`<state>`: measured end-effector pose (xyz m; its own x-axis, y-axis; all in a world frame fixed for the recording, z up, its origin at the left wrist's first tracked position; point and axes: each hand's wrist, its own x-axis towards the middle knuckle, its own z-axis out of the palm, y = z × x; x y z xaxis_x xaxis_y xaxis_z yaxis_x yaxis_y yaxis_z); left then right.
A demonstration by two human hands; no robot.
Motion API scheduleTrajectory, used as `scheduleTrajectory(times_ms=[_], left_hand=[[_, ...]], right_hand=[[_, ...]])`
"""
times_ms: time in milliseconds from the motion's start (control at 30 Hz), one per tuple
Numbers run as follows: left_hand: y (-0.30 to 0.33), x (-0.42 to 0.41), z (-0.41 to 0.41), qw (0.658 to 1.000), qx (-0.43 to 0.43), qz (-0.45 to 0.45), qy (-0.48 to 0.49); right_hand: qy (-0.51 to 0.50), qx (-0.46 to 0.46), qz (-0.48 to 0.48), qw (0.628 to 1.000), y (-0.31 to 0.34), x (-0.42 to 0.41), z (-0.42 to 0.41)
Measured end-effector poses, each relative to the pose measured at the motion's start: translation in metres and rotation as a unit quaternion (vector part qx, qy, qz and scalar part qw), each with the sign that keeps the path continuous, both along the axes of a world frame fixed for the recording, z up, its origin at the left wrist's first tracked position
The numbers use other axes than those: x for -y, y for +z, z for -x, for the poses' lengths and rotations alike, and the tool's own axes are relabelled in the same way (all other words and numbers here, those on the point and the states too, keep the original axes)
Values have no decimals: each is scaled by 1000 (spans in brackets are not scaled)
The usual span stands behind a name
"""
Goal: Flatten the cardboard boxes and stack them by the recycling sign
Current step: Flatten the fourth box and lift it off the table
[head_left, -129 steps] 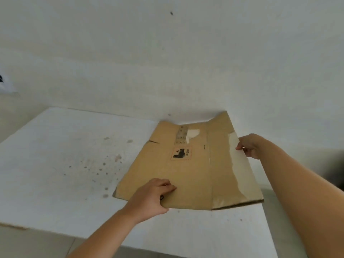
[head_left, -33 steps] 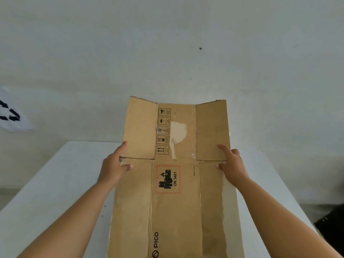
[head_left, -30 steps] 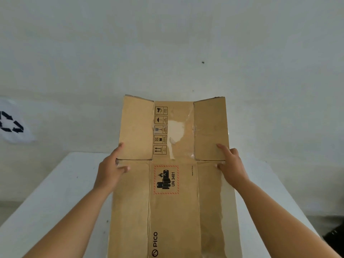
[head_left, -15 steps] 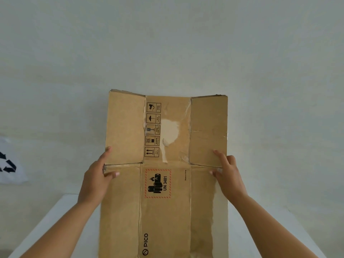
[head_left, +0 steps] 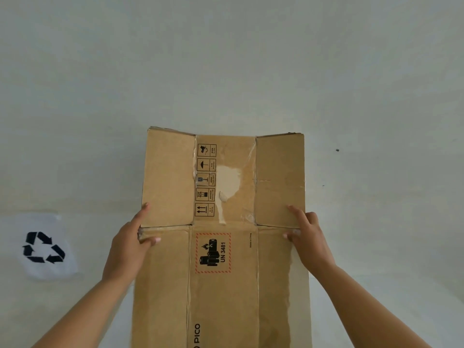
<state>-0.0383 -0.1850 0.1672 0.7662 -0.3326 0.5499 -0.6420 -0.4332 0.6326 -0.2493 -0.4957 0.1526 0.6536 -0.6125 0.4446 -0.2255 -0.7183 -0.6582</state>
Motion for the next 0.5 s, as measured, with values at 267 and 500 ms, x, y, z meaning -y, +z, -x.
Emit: scheduleTrajectory(times_ms=[267,500], left_hand=[[22,-130,-44,1000,16,-11,3],[26,-183,-69,1000,12,14,4]], right_hand=[[-4,16,-2,1000,10,-134,-41],[6,10,-3,1000,26,-184,-70]])
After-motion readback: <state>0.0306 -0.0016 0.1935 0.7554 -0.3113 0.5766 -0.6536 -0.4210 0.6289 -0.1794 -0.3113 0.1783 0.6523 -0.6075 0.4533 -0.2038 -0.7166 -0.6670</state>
